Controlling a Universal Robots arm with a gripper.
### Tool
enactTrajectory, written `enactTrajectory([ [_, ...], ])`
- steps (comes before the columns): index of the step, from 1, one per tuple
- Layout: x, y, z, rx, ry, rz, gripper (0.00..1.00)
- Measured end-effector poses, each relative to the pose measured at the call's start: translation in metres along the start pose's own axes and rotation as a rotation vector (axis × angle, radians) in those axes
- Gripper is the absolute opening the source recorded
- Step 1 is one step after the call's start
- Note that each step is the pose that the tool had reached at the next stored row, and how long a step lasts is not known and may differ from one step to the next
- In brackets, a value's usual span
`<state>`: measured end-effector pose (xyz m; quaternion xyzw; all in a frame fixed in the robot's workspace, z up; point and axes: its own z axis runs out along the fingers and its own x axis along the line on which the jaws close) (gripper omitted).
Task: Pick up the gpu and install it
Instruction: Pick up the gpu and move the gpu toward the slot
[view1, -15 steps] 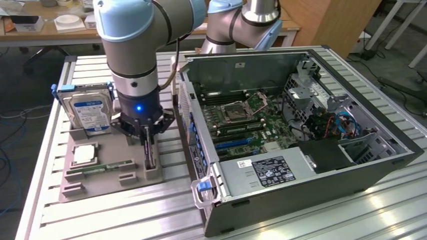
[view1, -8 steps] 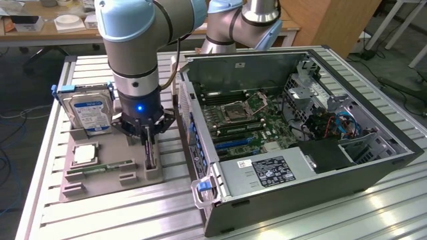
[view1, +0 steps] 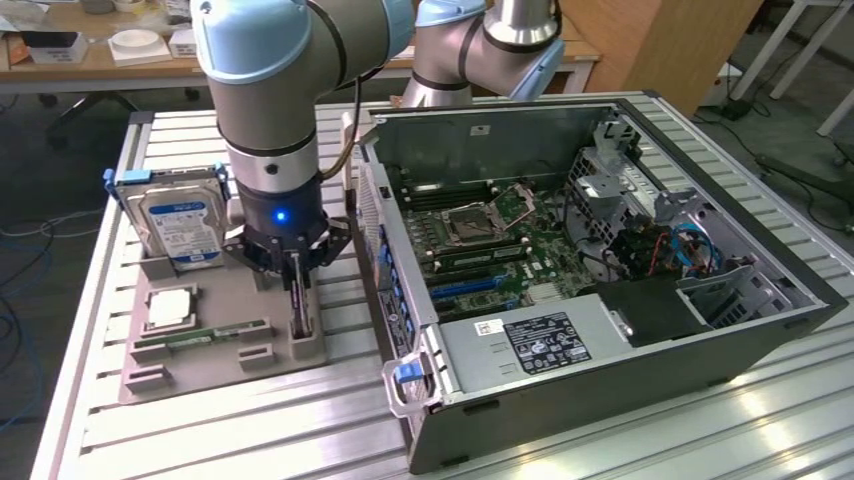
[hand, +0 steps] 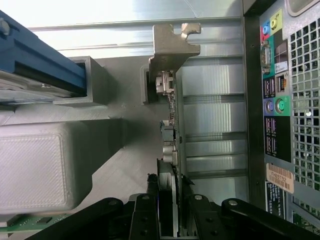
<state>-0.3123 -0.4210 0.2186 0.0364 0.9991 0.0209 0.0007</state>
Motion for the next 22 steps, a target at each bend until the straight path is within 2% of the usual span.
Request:
enactTrajectory([
  [14,-0.0001,0.0000,0.0000,-0.0001,0.0000,0.000,0.27],
  [15,-0.0002,-0.0002,-0.0002,-0.0026,0.0003,0.000,0.27],
  [19,-0.0001,0.0001,-0.0066,-0.0203,0.0014,0.000,0.27],
  [22,0.0000,0.0001,-0.0092,-0.0272,0.0020,0.000,0.27],
])
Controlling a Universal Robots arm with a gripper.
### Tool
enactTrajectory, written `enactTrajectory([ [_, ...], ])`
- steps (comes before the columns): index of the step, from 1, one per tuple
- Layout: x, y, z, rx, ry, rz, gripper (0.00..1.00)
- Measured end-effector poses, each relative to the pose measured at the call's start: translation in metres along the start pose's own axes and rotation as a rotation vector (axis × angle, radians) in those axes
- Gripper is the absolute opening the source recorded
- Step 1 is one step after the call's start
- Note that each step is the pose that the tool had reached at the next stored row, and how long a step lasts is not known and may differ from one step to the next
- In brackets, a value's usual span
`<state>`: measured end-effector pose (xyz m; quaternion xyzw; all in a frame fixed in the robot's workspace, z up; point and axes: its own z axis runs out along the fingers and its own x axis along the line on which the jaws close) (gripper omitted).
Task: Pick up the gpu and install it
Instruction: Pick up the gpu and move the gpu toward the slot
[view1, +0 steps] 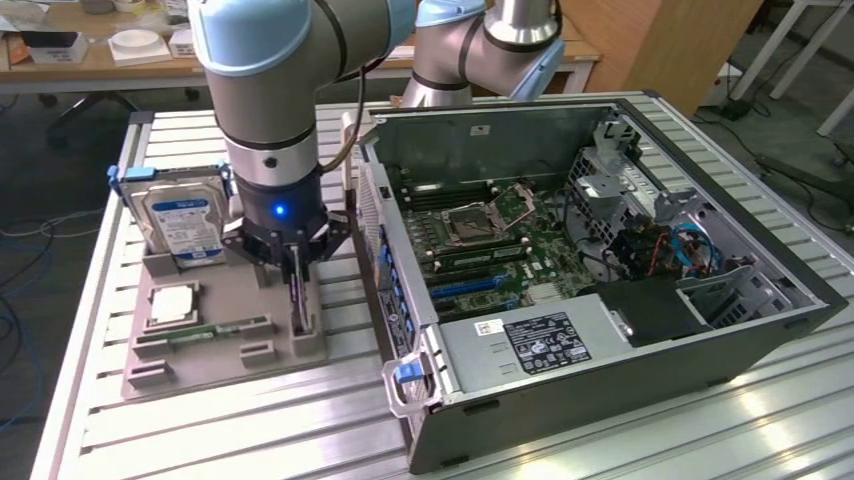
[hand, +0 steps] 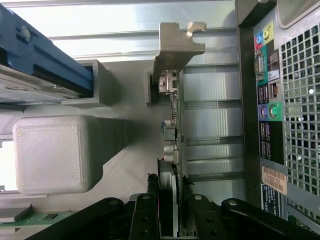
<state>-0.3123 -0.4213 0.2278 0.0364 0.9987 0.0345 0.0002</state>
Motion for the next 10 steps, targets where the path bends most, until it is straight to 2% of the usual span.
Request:
enactTrajectory([
  [10,0.0000,-0.0006,-0.0018,-0.0023,0.0001,0.000,0.27],
])
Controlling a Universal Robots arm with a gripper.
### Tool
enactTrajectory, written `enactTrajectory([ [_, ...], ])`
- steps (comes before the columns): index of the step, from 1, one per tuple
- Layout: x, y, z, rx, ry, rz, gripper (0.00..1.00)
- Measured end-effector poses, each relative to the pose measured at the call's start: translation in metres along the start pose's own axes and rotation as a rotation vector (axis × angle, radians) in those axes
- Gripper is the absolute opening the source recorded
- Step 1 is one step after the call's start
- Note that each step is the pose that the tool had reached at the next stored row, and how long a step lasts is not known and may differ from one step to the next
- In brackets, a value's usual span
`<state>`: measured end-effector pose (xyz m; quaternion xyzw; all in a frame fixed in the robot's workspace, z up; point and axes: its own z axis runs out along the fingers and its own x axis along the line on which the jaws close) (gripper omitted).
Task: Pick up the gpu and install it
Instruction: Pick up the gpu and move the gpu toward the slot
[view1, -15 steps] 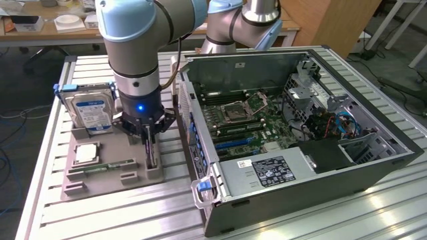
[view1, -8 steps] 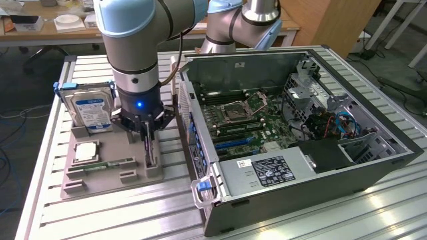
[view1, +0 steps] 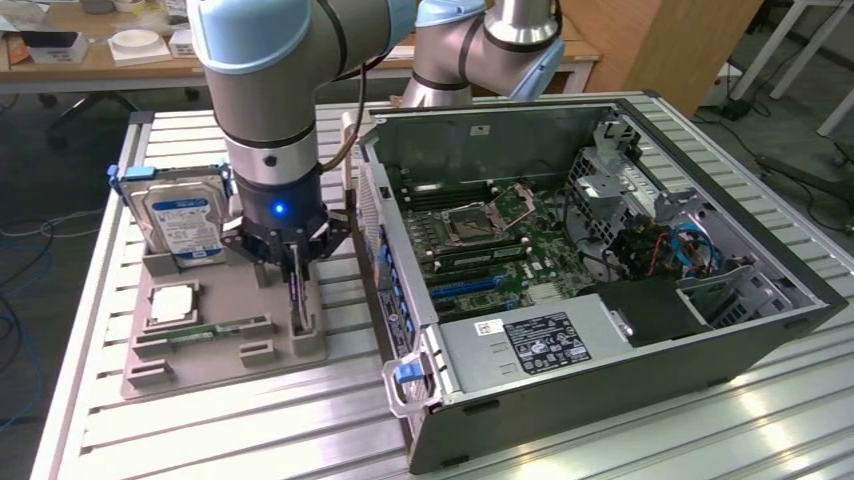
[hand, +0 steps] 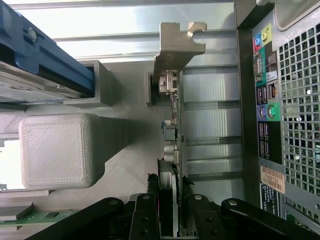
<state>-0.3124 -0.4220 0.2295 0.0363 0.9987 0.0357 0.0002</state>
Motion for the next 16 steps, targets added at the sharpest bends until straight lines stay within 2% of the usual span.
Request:
enactTrajectory([
  [3,0.0000,-0.0001,-0.0005,-0.0019,0.0001,0.000,0.27],
  [11,-0.0001,-0.0015,-0.0010,-0.0021,0.0001,0.000,0.27],
  [16,-0.0001,-0.0019,-0.0054,-0.0025,0.0003,0.000,0.27],
])
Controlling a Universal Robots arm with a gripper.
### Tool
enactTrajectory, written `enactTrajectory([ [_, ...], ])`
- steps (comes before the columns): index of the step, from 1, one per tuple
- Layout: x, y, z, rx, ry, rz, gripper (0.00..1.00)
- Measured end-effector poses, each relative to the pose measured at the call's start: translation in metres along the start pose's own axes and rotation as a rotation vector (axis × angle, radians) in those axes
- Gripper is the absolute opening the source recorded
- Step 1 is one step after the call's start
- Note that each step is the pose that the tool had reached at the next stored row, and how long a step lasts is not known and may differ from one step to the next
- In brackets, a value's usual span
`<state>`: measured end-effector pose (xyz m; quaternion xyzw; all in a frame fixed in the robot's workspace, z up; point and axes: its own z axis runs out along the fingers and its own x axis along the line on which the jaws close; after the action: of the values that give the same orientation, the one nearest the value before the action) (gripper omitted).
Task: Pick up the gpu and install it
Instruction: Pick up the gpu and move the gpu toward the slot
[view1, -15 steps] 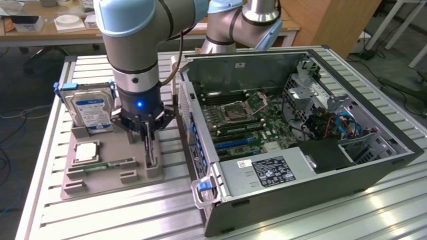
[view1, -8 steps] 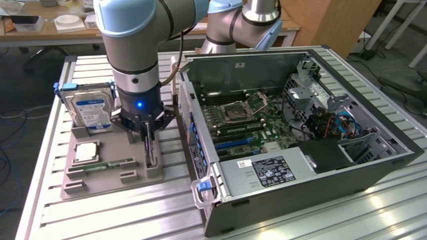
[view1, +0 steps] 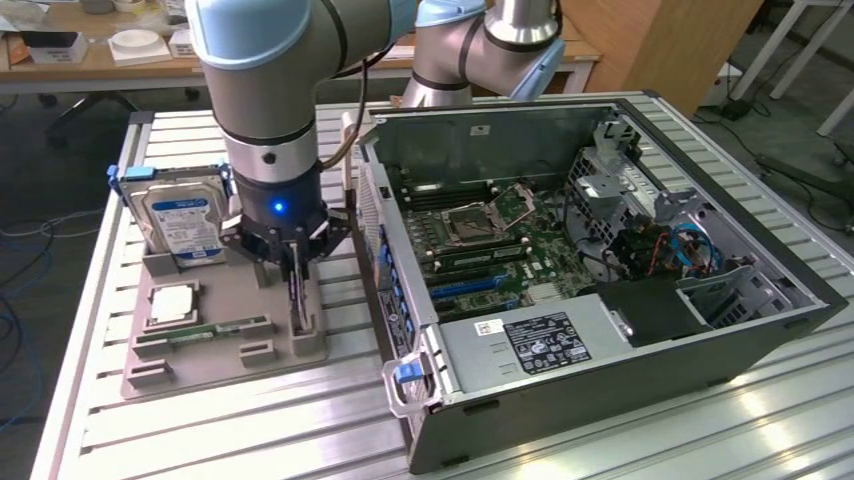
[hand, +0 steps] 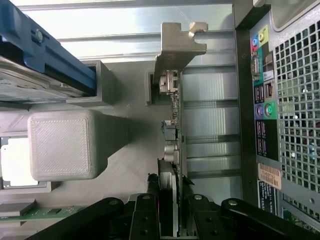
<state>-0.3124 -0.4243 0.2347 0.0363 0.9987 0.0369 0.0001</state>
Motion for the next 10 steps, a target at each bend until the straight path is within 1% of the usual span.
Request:
enactTrajectory([
  [10,0.000,-0.0005,-0.0132,-0.0005,0.0000,0.000,0.27],
])
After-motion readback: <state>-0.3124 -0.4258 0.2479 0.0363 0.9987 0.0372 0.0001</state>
